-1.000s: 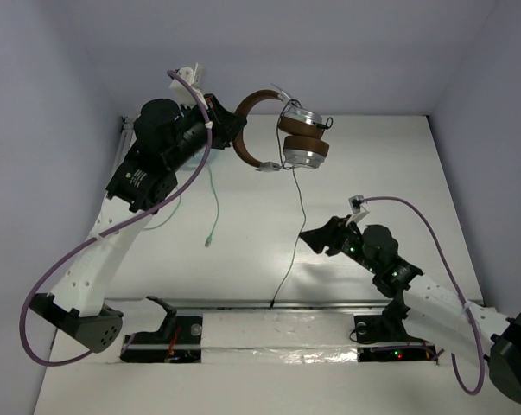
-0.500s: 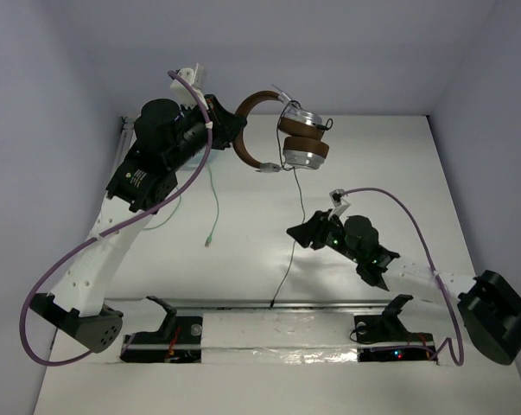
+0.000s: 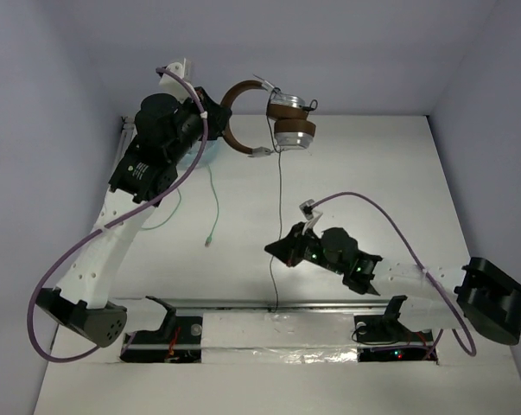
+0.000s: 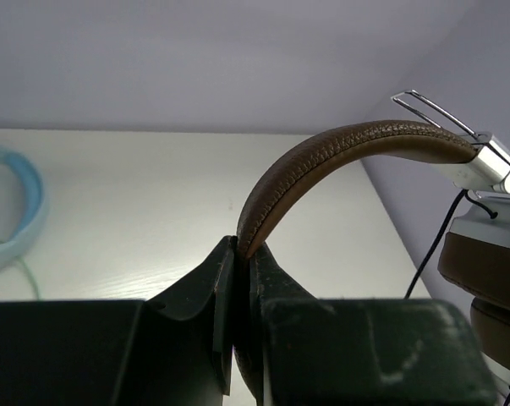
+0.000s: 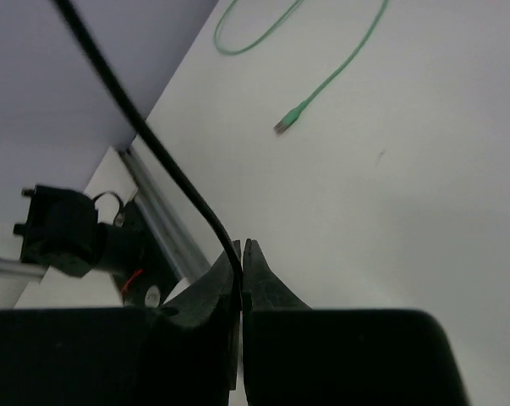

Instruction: Wrap the headphones

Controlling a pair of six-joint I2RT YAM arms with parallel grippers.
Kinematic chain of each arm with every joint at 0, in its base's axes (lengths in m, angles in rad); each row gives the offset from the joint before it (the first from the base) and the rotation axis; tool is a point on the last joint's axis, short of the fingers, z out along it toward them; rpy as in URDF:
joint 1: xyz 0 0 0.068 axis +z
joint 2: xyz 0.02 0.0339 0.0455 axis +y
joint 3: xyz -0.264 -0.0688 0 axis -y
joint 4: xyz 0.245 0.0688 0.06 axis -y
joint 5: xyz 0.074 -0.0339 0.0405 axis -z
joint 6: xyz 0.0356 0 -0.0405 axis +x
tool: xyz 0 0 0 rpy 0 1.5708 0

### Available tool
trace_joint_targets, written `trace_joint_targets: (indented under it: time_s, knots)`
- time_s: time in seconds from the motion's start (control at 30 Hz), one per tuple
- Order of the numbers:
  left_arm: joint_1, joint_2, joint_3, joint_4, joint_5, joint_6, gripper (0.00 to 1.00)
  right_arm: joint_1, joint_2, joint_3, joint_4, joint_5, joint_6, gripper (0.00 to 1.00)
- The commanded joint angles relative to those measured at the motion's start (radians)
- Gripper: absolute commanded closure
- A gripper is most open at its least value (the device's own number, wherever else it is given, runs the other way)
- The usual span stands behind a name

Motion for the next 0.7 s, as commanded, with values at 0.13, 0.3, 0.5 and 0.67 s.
trace_joint_targets:
  time_s: [0.13, 0.3, 0.5, 0.67]
  knots:
    - [0.039, -0.006, -0.042, 0.14, -0.269, -0.001, 1.0, 0.221, -0.042, 0.126, -0.271, 0.199, 0.0, 1.0]
    - [0.039, -0.01, -0.126, 0.137, -0.481, 0.083, 1.0, 0.352, -0.094, 0.249, -0.578, 0.3, -0.005, 1.0]
    - [-0.013, -0.024, -0.248, 0.101, -0.634, 0.132, 1.0, 0.432, -0.117, 0.507, -0.898, 0.323, -0.049, 1.0]
    - [-0.131, -0.033, -0.328, 0.028, -0.785, 0.184, 1.0, 0.478, -0.065, 0.689, -1.169, 0.369, -0.09, 1.0]
